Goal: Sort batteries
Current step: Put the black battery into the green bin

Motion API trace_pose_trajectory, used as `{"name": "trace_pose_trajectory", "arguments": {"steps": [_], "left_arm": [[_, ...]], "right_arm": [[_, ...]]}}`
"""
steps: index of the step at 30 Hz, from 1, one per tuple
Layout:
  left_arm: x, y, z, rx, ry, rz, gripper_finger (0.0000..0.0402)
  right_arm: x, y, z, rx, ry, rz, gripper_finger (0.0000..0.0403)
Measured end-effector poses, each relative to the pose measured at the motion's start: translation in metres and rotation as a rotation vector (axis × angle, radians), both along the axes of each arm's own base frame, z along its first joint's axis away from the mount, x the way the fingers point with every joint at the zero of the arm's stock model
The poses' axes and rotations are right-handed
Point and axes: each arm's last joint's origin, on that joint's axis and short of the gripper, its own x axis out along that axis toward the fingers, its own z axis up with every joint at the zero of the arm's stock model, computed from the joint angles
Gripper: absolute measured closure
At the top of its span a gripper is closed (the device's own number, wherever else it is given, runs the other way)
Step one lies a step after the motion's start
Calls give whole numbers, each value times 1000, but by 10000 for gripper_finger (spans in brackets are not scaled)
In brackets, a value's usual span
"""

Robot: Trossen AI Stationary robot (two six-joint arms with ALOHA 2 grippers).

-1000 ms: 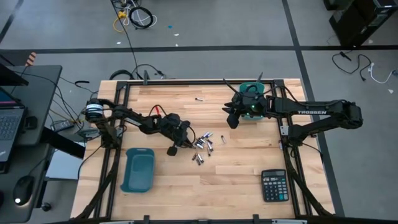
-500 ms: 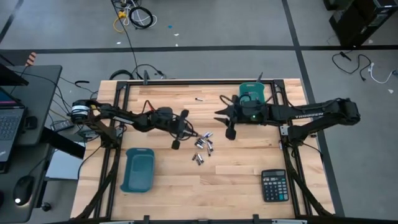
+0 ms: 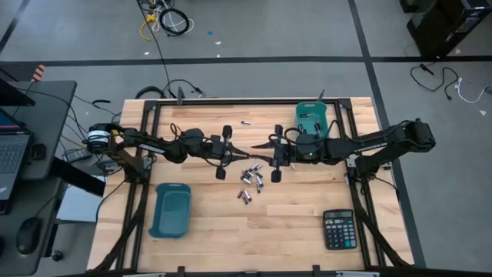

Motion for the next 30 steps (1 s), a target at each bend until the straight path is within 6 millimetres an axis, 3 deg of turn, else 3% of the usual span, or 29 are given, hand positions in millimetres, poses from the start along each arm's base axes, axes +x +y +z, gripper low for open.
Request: {"name": "trace_pose_trajectory", "arguments": {"steps": [10, 30], "left_arm": [[-1, 0, 8, -12, -75, 5, 378], [-3, 0, 15, -6, -141, -35, 378]], "right_arm": [[-3, 5, 11, 5, -79, 42, 288], [-3, 11, 11, -3, -80, -5, 272]]}}
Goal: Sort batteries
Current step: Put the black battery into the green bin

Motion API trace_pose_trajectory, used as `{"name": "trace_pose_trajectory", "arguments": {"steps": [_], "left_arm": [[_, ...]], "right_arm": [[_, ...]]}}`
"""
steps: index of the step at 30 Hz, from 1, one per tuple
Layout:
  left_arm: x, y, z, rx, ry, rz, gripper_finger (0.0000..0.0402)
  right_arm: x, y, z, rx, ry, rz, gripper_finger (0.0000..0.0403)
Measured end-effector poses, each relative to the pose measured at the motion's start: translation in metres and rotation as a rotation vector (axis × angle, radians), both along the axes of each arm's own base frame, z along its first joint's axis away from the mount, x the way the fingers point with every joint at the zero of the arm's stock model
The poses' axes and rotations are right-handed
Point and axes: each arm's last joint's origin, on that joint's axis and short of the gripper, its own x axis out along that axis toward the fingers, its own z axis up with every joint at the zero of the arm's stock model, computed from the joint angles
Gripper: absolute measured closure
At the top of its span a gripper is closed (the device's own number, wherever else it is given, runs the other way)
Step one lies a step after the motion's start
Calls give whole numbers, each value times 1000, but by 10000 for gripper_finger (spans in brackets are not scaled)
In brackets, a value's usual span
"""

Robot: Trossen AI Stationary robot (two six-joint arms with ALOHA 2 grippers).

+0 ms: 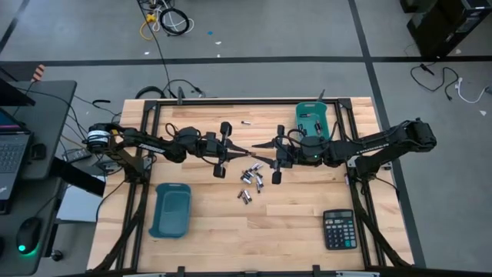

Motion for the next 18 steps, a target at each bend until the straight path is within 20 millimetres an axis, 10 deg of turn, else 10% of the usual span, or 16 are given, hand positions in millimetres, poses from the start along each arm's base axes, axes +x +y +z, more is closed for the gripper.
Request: {"name": "trace_pose_trajectory", "arguments": {"steps": [18], "left_arm": [[0, 0, 0, -4, 0, 18, 377]], "right_arm": [[0, 0, 0, -36, 4, 2, 387]]}}
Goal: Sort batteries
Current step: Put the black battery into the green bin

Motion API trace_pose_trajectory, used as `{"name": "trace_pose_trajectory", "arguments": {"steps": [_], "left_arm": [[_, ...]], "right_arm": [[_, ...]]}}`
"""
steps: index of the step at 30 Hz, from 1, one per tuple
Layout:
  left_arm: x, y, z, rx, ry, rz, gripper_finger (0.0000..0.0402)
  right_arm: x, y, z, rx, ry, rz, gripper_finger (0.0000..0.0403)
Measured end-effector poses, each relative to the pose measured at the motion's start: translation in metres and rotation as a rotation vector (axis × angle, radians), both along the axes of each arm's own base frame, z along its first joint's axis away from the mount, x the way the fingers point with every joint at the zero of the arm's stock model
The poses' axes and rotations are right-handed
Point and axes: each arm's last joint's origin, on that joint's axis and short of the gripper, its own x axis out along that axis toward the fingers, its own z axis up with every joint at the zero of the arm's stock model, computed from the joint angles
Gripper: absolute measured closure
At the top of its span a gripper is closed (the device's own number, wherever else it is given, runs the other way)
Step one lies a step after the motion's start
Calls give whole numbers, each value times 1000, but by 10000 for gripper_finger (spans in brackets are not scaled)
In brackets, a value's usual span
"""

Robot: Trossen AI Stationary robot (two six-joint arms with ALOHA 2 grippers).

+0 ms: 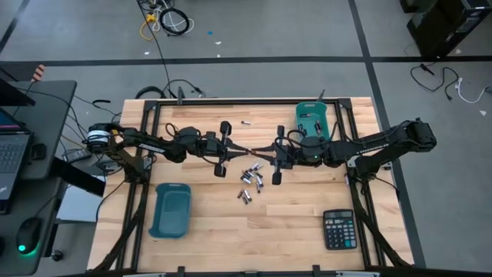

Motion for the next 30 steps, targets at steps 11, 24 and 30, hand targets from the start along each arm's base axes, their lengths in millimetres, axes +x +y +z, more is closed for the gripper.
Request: {"name": "trace_pose_trajectory", "arguments": {"steps": [11, 24, 30], "left_arm": [[0, 2, -1, -62, 15, 46, 290], [3, 7, -28, -207, 294, 202, 239], [3, 7, -29, -208, 297, 202, 239]], "right_arm": [[0, -2, 0, 7, 1, -60, 387], [-46, -31, 9, 98, 79, -709, 387], [-92, -63, 10, 319, 130, -900, 387]]}}
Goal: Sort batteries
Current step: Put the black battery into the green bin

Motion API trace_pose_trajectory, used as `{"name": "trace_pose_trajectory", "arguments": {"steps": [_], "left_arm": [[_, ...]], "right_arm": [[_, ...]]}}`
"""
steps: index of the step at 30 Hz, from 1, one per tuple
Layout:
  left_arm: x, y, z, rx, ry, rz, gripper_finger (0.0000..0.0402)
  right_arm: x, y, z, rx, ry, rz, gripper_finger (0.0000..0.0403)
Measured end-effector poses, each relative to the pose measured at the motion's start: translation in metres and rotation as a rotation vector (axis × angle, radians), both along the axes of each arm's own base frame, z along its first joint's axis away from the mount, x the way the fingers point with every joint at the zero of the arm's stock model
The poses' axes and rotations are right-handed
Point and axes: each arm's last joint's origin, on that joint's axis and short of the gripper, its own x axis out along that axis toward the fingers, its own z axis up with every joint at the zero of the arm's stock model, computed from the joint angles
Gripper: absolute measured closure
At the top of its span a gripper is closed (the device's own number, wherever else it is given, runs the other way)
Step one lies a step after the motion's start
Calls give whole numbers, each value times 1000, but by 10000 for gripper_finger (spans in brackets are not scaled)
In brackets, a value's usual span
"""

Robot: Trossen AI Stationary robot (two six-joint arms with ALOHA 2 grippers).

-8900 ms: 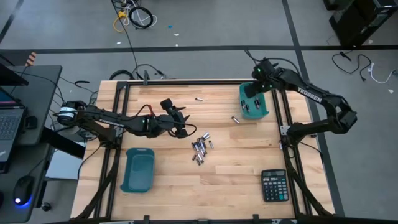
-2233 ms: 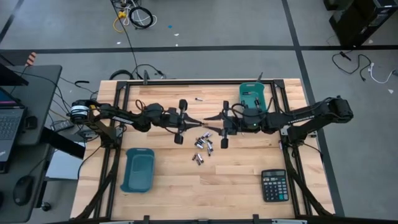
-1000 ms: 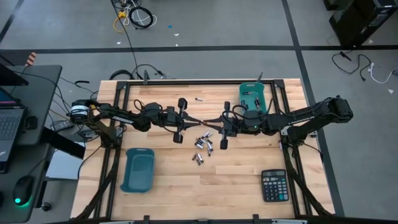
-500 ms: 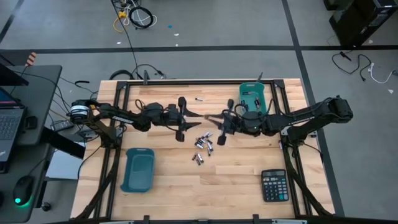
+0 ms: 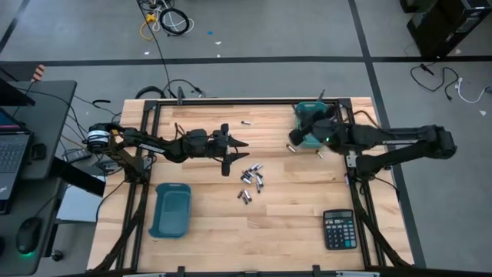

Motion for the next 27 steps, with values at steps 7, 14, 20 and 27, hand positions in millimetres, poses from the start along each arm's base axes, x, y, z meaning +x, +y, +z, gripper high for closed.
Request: {"name": "trace_pose_trajectory", "arguments": {"steps": [7, 14, 20, 27], "left_arm": [[0, 0, 0, 1, -4, 0, 239], [0, 0, 0, 0, 0, 0, 238], [0, 0, 3, 2, -32, -1, 238], [0, 0, 4, 4, -36, -2, 238]], "right_arm": [[-34, -31, -13, 277, 19, -157, 387], [-44, -57, -28, 454, 81, -222, 387], [-51, -77, -47, 533, 131, -292, 387], [-53, -92, -72, 624, 119, -303, 387]]}}
